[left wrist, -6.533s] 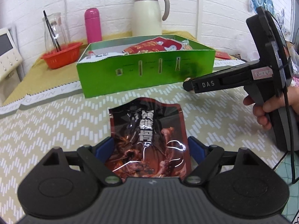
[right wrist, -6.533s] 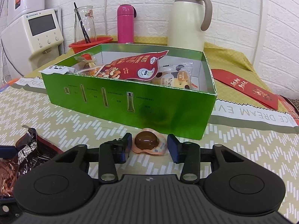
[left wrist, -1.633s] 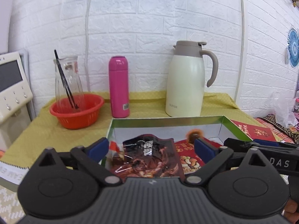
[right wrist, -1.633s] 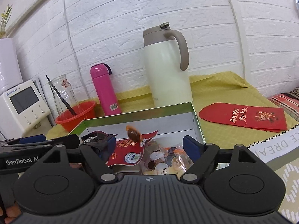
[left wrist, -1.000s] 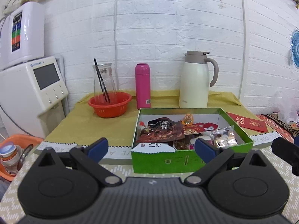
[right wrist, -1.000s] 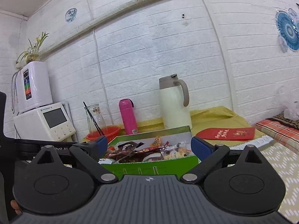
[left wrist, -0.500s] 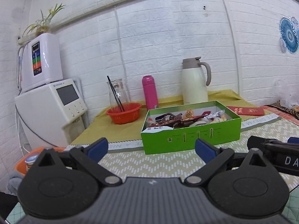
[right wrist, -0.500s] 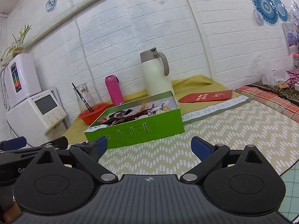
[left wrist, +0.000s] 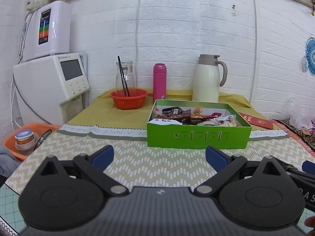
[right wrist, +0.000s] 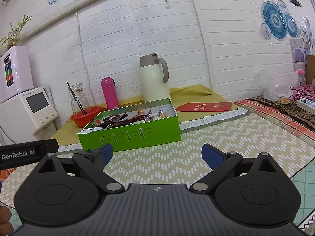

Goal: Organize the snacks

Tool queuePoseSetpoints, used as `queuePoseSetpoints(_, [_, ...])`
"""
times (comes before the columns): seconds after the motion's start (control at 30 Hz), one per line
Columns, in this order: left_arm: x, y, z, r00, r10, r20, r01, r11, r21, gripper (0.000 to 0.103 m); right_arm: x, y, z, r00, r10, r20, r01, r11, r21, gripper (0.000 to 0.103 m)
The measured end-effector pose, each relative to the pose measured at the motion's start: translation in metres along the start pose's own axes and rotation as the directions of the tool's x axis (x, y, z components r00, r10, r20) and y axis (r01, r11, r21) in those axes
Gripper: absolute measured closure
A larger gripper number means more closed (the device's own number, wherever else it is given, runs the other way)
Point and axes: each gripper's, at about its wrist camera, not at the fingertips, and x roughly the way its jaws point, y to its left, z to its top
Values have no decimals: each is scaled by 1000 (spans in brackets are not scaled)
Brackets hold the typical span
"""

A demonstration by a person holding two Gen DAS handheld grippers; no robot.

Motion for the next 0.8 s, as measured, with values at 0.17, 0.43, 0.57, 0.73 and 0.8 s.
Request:
queuePoseSetpoints(0.17, [4, 4, -1, 1000, -12, -9, 12, 1000, -16, 5, 1, -3, -2, 1000, -10, -11, 11, 1000, 6, 0])
queuePoseSetpoints(0.43, [0, 0, -3, 1000, 4, 13, -4, 1000, 16, 5, 5, -5, -5, 999, -27, -37, 27, 1000, 15, 0])
queuePoseSetpoints(0.57, [-1, 0, -4, 1000, 2, 21, -2, 1000, 21, 5, 4, -4, -5, 999, -27, -37, 28, 1000, 15, 0])
queuePoseSetpoints(0.73, [3, 1, -3, 1000, -2, -8, 3, 1000, 22, 5, 4, -4, -4, 999, -26, -40, 26, 1000, 14, 0])
queuePoseSetpoints(0.8, [3, 1, -3, 1000, -8, -11, 8, 1000, 24, 5, 4, -4, -5, 999, -27, -42, 27, 1000, 13, 0])
